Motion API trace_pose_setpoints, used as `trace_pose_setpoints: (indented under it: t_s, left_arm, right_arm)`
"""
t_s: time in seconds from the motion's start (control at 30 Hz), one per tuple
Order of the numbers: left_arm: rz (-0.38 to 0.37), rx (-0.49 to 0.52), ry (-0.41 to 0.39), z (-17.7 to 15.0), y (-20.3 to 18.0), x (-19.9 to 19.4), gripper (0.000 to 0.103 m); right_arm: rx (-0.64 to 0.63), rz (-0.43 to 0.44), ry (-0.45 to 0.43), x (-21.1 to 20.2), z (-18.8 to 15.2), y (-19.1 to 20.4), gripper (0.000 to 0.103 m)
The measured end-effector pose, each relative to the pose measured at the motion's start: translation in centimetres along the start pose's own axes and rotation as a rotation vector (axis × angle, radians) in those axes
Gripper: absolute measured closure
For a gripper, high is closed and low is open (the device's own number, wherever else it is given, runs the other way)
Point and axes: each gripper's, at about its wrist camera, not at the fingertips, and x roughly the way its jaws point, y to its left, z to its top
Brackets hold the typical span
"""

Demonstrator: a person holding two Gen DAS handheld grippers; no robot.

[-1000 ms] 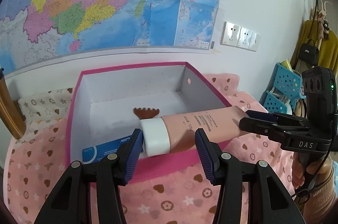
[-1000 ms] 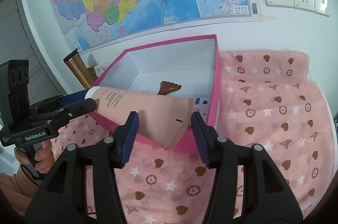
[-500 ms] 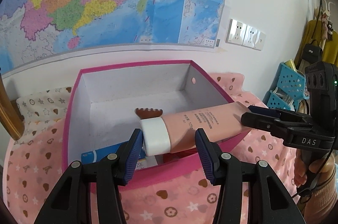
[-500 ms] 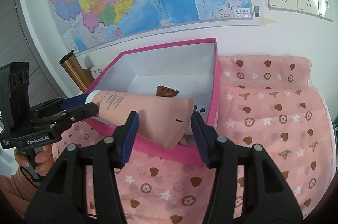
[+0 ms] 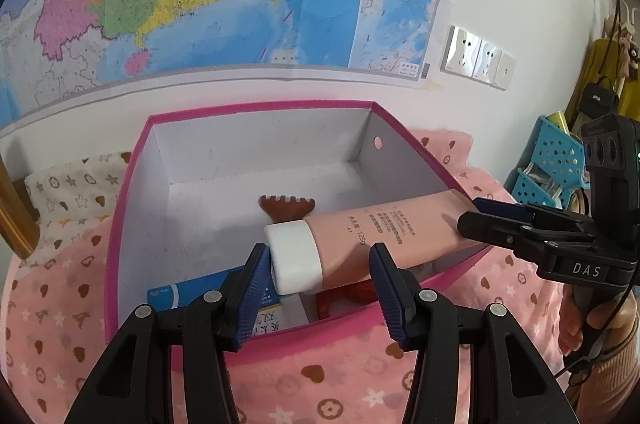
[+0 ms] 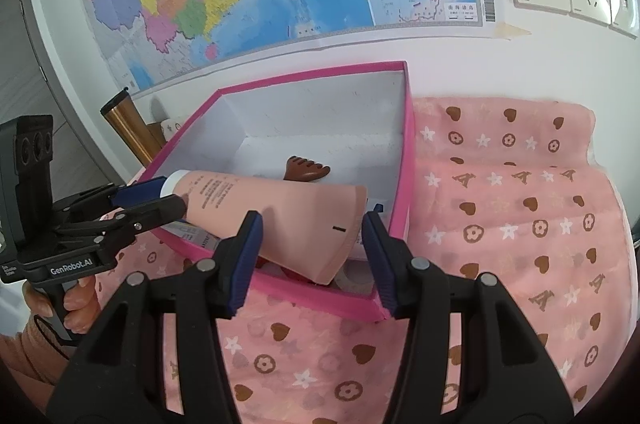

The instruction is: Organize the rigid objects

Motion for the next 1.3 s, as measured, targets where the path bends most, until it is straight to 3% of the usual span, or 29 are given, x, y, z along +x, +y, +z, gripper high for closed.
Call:
trace_pose_setpoints:
  t_s: [0.83, 1.0, 1.2, 1.3]
  left_arm:
    - [0.007, -0.003, 0.053, -0.2, 0.6, 2.3, 0.052]
    - [0.021, 0.012, 0.036, -0.5, 0.1, 1.7, 0.045]
    - [0.031, 0.017, -0.023, -1.6, -0.1, -0.8, 0.023]
    - [0.028, 0.021, -0.062, -2.6, -0.4, -2.5, 0.014]
  right_arm:
    - [-0.059, -0.084, 0.022, 1.0, 0.0, 1.0, 0.048]
    - [-0.063, -0.083, 0.015, 0.5, -0.3, 1.2, 0.049]
    - [-0.061, -0.062, -0.01, -0.9, -1.3, 1.8, 0.048]
    - [-0.081, -0.031, -0.036, -1.8, -2.3, 3.0, 0.04]
